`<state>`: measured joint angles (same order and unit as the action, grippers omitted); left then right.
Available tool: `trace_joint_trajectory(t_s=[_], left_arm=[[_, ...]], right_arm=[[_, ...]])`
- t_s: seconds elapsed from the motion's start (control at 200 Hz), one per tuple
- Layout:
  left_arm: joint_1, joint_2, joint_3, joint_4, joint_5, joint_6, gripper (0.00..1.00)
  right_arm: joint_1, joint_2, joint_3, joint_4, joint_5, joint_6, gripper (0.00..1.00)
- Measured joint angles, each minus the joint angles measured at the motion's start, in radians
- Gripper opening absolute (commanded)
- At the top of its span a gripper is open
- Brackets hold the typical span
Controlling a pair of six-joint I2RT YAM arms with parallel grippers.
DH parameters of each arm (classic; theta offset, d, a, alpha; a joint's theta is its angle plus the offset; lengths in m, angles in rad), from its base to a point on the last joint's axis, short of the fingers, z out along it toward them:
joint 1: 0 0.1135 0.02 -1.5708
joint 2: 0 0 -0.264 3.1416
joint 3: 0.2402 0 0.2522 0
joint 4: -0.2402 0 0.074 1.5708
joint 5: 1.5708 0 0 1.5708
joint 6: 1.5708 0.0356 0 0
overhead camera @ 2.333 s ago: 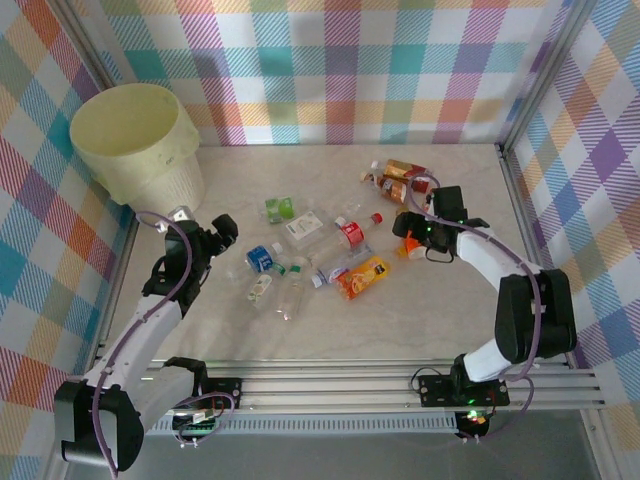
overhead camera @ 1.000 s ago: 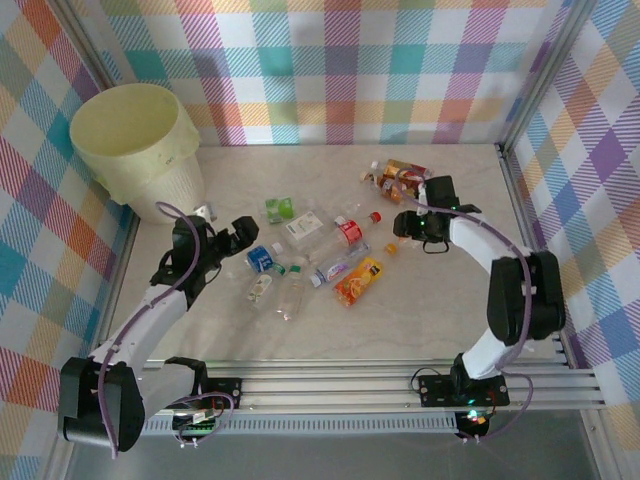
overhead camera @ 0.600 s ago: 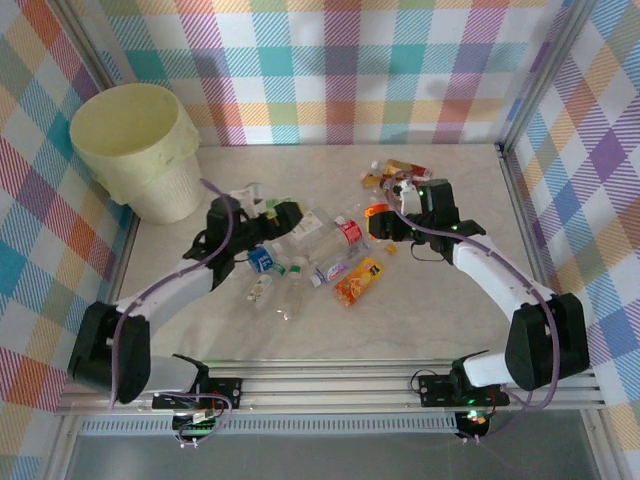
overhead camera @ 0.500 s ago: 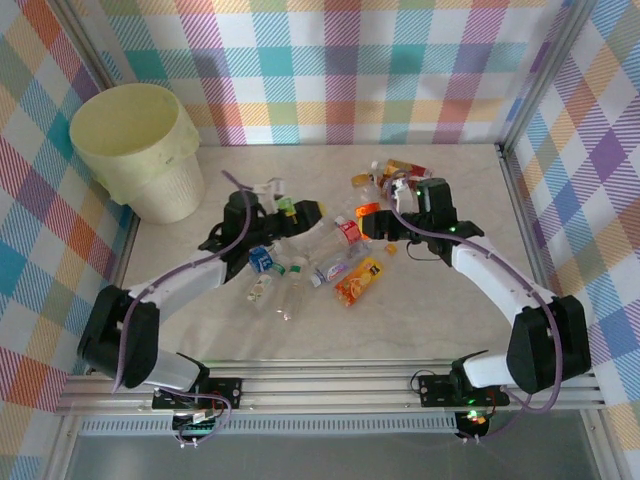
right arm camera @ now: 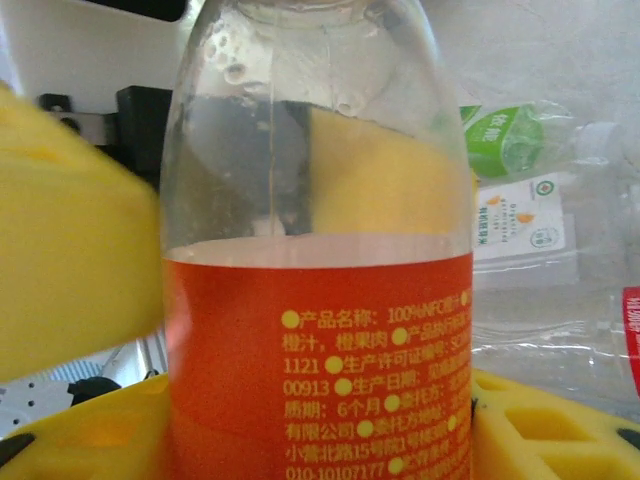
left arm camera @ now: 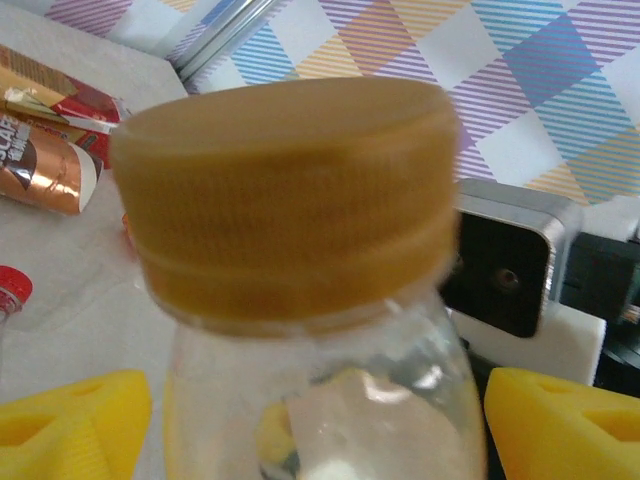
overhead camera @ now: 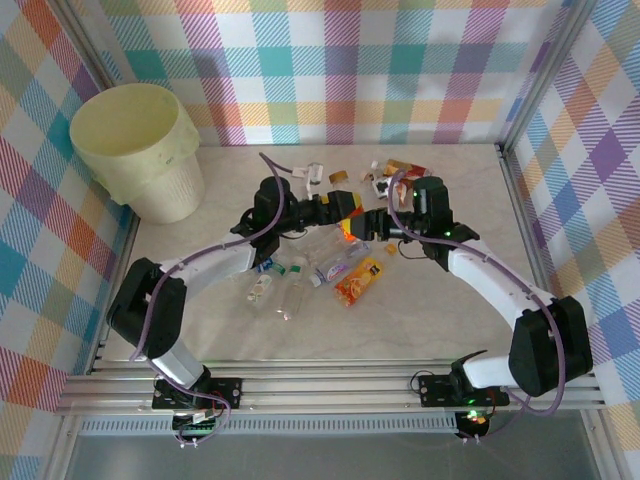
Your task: Put the plastic bottles in the bin
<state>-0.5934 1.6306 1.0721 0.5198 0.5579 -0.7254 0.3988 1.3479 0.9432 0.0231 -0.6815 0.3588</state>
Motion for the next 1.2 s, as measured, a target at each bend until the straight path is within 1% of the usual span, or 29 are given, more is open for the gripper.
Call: trace_joint_trajectory(t_s=[0.175,0.245,0.27,0.34,0.4,0.595,0.715,0.845,1.08,1.2], left_arm=[[-0.005,0.026,0.012,0.015,0.012,-0.026,0.58],[-0.007,0.029,0.014,0.016,0.011,-0.037,0.54],[-0.008,0.031,0.015,0.016,0.010,-0.039,0.53],[-0.008,0.031,0.018,0.016,0.006,-0.045,0.53],[-0.009,0.031,0.019,0.016,-0.013,-0.047,0.52],[-0.010,0.028,0.019,-0.034,-0.105,-0.043,0.52],[-0.010,0.015,0.019,-0.104,-0.195,-0.018,0.51],[-0.010,-0.027,0.019,-0.212,-0.330,0.017,0.50],[0.012,-0.181,0.019,-0.432,-0.582,0.122,0.50],[0.054,-0.272,0.027,-0.553,-0.713,0.185,0.50]], right_arm=[[0.003,-0.002,-0.036,0.037,-0.029,0.003,0.50],[0.003,-0.008,-0.048,0.048,-0.031,0.004,0.52],[0.003,-0.009,-0.048,0.048,-0.027,0.005,0.55],[0.002,-0.015,-0.052,0.053,-0.021,0.008,0.68],[0.002,-0.023,-0.059,0.061,-0.014,0.007,0.77],[0.007,-0.066,-0.079,0.057,0.032,-0.001,1.00],[0.008,-0.100,-0.079,0.035,0.071,-0.011,1.00],[0.009,-0.148,-0.078,-0.005,0.167,-0.015,1.00],[0.008,-0.174,-0.072,-0.099,0.389,-0.015,1.00],[0.008,-0.174,-0.072,-0.122,0.467,-0.011,1.00]])
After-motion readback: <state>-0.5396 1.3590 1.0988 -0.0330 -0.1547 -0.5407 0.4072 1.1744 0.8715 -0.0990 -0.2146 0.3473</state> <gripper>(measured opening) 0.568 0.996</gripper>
